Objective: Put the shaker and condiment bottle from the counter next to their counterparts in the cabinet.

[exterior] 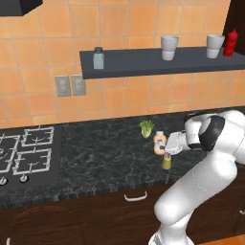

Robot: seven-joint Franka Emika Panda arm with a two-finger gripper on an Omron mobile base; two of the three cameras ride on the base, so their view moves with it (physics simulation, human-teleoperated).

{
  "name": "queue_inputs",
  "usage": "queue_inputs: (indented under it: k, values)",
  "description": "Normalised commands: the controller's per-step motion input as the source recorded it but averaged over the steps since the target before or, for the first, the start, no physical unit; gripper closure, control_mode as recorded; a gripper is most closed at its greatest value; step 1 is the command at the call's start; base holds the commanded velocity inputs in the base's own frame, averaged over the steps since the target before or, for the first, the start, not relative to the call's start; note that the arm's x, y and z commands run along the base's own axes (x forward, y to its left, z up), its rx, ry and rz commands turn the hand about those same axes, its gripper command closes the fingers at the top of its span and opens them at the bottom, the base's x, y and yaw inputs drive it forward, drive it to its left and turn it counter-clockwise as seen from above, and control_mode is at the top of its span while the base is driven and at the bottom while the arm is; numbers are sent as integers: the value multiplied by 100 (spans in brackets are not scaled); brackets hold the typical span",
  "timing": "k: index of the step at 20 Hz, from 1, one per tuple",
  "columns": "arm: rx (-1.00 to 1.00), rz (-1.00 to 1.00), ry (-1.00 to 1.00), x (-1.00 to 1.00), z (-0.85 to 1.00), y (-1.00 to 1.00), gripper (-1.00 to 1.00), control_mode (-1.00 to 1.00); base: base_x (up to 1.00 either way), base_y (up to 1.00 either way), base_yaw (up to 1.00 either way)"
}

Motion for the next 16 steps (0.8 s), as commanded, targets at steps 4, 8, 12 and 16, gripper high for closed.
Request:
queue_inputs:
  k: [4, 8, 12, 16]
  values:
    - [0, 0, 0, 4, -21, 0, 100, -100, 0, 0, 0]
    - [0, 0, 0, 0, -6, 0, 100, -100, 0, 0, 0]
    - [3, 0, -1, 0, 9, -6, 100, -100, 0, 0, 0]
    - [7, 0, -2, 0, 41, -31, 100, -100, 0, 0, 0]
